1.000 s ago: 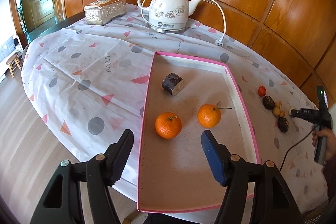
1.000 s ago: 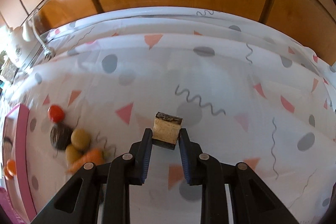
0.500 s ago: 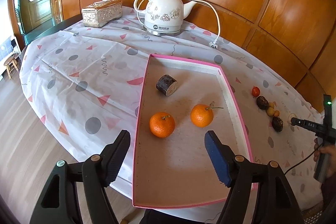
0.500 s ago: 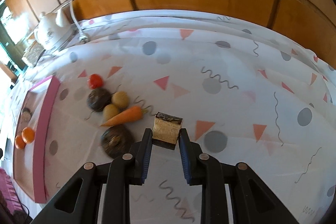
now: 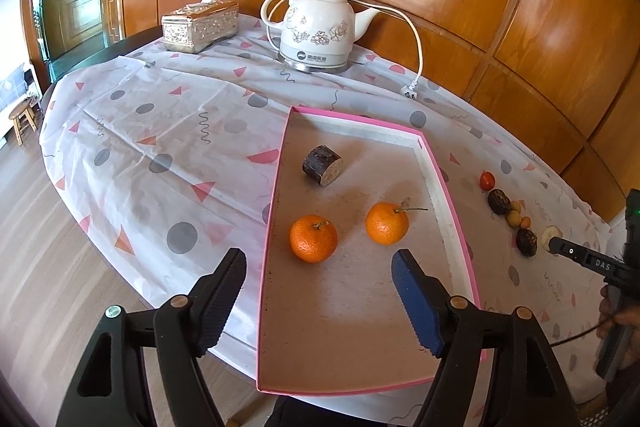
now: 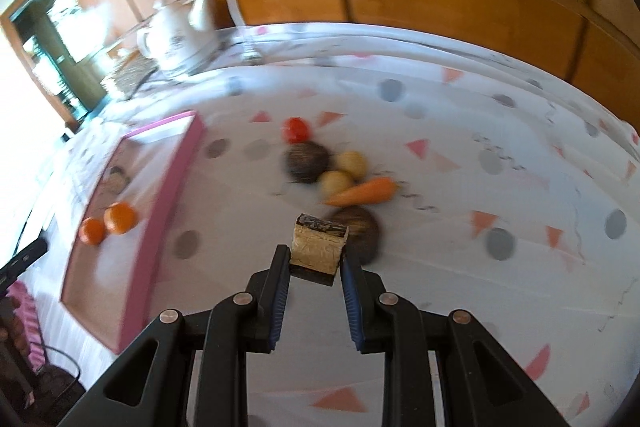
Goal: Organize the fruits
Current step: 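Carry the beige cube into the pink tray and open the right gripper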
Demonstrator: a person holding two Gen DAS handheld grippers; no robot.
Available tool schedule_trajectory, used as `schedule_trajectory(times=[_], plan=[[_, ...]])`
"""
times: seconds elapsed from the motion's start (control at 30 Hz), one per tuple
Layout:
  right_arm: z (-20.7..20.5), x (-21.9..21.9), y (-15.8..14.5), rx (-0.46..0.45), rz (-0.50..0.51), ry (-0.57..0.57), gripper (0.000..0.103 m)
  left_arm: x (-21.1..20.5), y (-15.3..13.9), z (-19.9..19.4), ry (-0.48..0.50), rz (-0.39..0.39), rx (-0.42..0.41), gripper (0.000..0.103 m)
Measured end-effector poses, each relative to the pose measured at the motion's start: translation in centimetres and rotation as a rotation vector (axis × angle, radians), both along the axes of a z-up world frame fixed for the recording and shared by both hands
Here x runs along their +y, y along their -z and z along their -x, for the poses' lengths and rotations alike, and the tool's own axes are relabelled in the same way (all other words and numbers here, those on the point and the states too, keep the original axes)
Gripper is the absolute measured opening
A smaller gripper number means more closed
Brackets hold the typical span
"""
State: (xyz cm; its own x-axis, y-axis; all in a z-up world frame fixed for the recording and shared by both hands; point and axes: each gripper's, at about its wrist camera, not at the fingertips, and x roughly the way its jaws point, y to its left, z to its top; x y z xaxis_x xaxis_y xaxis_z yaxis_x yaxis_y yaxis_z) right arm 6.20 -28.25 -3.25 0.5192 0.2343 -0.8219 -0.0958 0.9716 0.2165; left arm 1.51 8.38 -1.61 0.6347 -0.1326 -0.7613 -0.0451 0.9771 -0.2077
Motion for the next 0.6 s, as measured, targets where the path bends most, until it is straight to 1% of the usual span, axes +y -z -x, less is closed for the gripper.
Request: schedule_trajectory(times=[0.1,0.33,0.6], plan=[[0.1,2.4,-0.7,-0.014,-0.017,-0.060,0.025,0.3,0.0,0.1,-0.007,0.003,0.000,0.078],[0.5,8.6,-1.7,-0.031,-0.045,-0.203,0.025,1.9,0.1,0.0,-0.049,0.024,-0.003,0.079],[0.1,15.3,-2.0,-0.030,-0.064,-0.343,0.025,3.6,0.2,-0.1,-0.097,0.025,-0.006,0.079]])
